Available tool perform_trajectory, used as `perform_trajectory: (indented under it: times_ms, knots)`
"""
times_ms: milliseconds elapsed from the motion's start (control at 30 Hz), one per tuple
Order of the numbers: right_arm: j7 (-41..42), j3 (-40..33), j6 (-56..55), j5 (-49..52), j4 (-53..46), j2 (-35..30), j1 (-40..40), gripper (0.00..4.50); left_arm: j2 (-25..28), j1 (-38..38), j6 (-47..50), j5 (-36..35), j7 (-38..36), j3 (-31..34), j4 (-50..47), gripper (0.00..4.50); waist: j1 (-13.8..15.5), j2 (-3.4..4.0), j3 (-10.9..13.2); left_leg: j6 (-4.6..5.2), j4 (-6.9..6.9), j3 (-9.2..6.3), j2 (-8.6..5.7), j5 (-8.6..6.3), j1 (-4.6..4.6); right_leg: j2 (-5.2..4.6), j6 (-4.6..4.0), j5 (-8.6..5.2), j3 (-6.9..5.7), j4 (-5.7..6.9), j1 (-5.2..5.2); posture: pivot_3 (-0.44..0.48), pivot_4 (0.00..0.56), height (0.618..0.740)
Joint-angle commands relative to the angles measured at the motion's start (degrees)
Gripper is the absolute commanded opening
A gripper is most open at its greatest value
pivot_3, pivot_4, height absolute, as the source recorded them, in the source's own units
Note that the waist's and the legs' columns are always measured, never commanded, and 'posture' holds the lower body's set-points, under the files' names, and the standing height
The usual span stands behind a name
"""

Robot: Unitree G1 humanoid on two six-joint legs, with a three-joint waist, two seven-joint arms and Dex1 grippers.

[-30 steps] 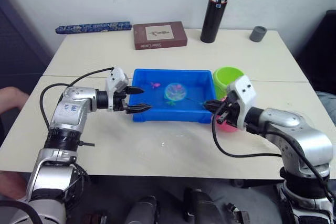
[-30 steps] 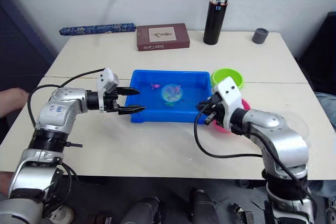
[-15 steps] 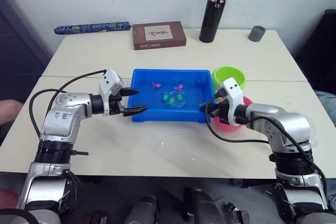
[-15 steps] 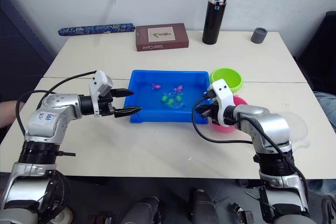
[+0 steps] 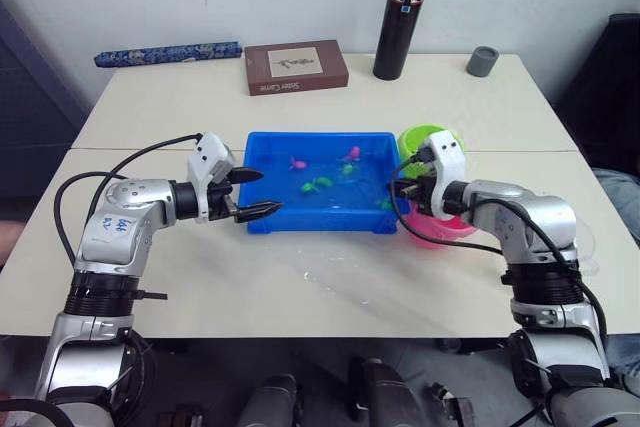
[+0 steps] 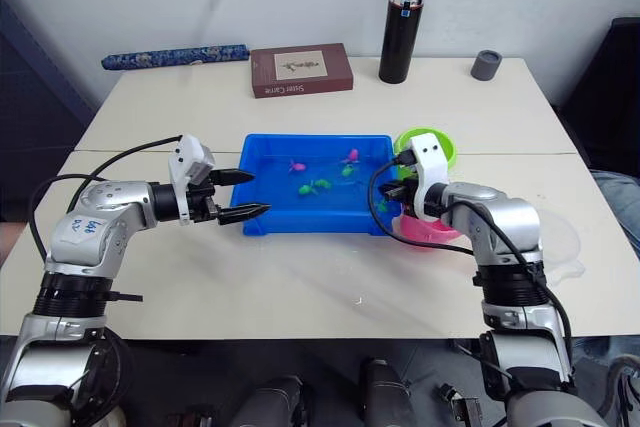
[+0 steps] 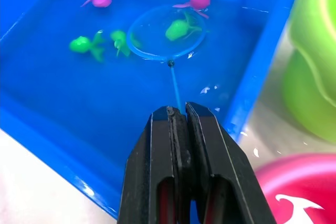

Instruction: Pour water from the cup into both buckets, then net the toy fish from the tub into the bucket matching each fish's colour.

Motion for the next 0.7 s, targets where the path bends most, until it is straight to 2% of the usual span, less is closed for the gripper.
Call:
perform_trajectory:
  times_ms: [33,233,567,700]
  knots:
    - [0.3,-1.5,1.0,1.6,-1.5,-0.6,-1.2,0.0,-0.5,-1.1,-1.2,-0.9,0.1,0.3,-0.7,4.48,0.0,0.0,0.0,0.0,-0.01,0.0,0.0,0.0,0.0,0.0,0.0,0.0,0.0,0.0,0.0,0.0,0.15,0.74]
    - [-0.9,-3.2,3.7,2.9,-2.4,-0.8,0.0,0.0,-0.8,-1.7,-1.8,-0.5,0.0,-0.1,0.1,4.48,0.1,0.0,0.0,0.0,-0.02,0.0,0.0,0.0,0.0,-0.01,0.0,0.0,0.01,-0.01,0.0,0.0,0.15,0.74]
    - [-6.0,-12.1,11.9,6.8,-3.1,2.0,-0.4,0.0,-1.3,-2.9,-3.1,-0.1,-0.2,-1.2,1.6,4.48,0.1,0.0,0.0,0.0,-0.03,0.0,0.0,0.0,0.0,-0.01,0.0,0.0,0.01,-0.01,0.0,0.0,0.15,0.74]
    - [-6.9,-13.1,13.1,7.6,-2.5,2.3,-0.8,0.0,-1.5,-3.5,-3.7,-0.1,-0.1,-1.5,2.6,4.48,0.1,0.0,0.0,0.0,-0.03,0.0,0.0,0.0,0.0,-0.01,0.0,0.0,0.02,-0.01,0.0,0.0,0.15,0.74]
